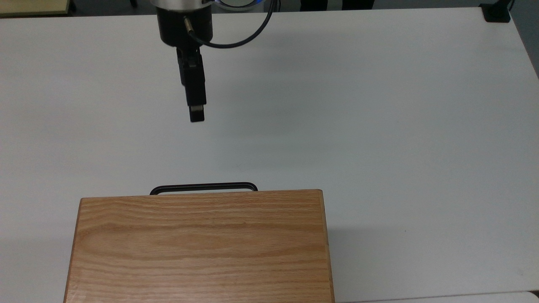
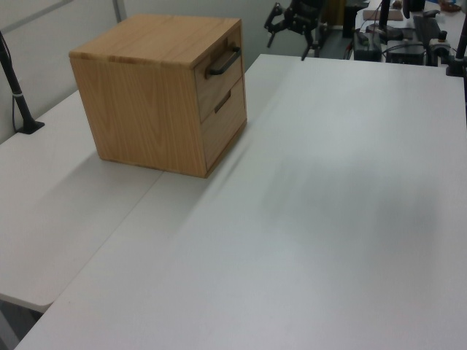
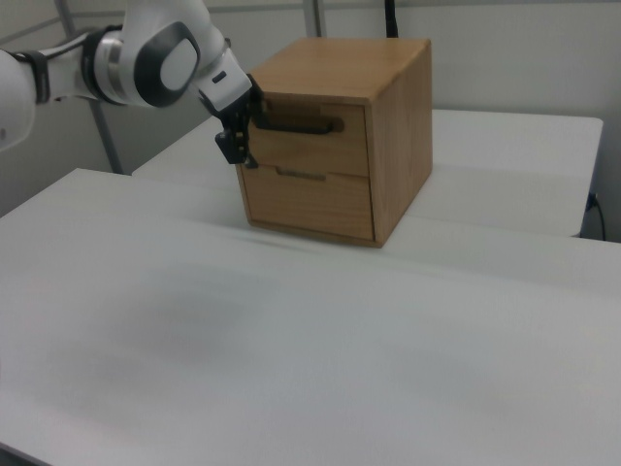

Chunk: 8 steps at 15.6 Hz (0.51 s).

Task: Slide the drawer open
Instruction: 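Lower the open gripper onto the black handle bar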

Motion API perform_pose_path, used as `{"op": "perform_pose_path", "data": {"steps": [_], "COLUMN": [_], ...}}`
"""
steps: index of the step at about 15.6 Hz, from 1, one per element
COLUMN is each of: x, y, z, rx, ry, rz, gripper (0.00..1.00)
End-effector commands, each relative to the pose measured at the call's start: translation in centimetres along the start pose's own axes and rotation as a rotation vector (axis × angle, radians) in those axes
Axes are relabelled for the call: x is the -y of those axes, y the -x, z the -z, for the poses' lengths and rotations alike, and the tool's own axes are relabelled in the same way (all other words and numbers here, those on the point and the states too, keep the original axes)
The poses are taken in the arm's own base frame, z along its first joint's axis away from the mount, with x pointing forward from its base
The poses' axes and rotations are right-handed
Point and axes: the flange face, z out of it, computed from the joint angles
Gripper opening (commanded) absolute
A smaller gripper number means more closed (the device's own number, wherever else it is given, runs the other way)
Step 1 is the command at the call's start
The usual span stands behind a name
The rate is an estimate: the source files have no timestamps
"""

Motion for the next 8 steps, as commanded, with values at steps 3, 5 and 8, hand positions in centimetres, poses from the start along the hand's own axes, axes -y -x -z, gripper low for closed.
{"op": "perform_pose_path", "data": {"steps": [3, 5, 8], "x": [2.6, 3.2, 3.8], "y": [0.2, 0.5, 0.7], "z": [-2.4, -3.6, -5.1], "rx": [-0.028, -0.032, -0.036], "ry": [-0.215, -0.301, -0.406], "rz": [-0.144, -0.189, -0.237], "gripper": [0.95, 0.93, 0.88]}}
